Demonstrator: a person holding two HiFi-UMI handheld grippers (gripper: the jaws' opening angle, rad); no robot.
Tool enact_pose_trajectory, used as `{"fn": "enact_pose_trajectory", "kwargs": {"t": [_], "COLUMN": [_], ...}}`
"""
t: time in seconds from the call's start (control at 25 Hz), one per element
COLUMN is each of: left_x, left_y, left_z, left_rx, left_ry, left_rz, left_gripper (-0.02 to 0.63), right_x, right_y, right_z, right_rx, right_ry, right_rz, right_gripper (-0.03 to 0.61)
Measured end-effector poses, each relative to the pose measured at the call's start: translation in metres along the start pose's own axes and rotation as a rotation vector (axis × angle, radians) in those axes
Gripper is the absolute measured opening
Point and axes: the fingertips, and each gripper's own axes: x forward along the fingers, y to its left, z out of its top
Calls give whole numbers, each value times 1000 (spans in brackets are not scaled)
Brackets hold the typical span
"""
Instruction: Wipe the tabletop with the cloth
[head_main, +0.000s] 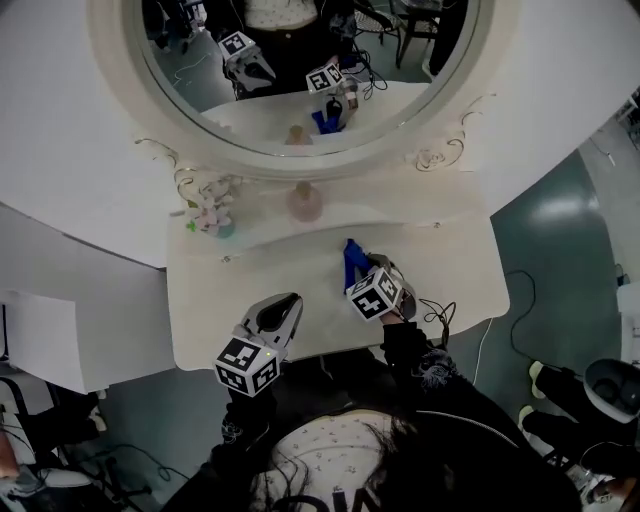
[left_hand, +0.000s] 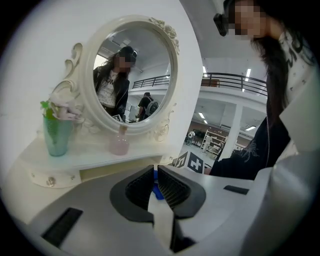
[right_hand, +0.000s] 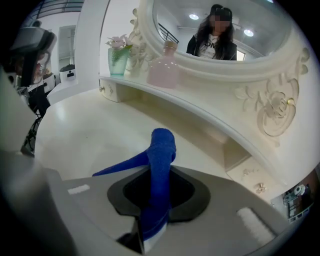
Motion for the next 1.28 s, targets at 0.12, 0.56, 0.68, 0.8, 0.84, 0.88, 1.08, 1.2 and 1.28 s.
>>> {"fn": "enact_pose_trajectory", "kwargs": {"t": [0.12, 0.56, 0.68, 0.8, 0.84, 0.88, 1.08, 1.2, 1.28], "left_x": [32, 104, 114, 122, 123, 124, 119, 107, 96], "left_y": [-21, -85, -94, -101, -103, -105, -105, -95, -84], "left_z": [3, 8, 8, 8, 8, 8, 5, -1, -3], "left_rx": [16, 60, 62, 64, 64, 64, 54, 36, 22], "left_ry": [15, 77, 90, 95, 96, 97, 98, 91, 83], "left_rz": [-31, -120, -132, -146, -151, -154, -144, -108, -73], "left_gripper": [2, 3, 3, 3, 3, 3, 3, 3, 3], "right_x": [-9, -44, -56, -69, -74, -78, -98, -106, -108], "right_y": [-35, -168, -207, -239, -249, -257, -296, -312, -315], "right_z": [-24, -114, -141, -169, -179, -188, -226, -243, -244], "right_rx": [24, 102, 144, 193, 207, 217, 232, 231, 245], "right_ry": [4, 59, 86, 111, 122, 135, 200, 230, 235], "right_rz": [-23, -144, -207, -269, -284, -299, -365, -398, -398], "right_gripper": [75, 75, 75, 75, 75, 75, 74, 74, 74]}}
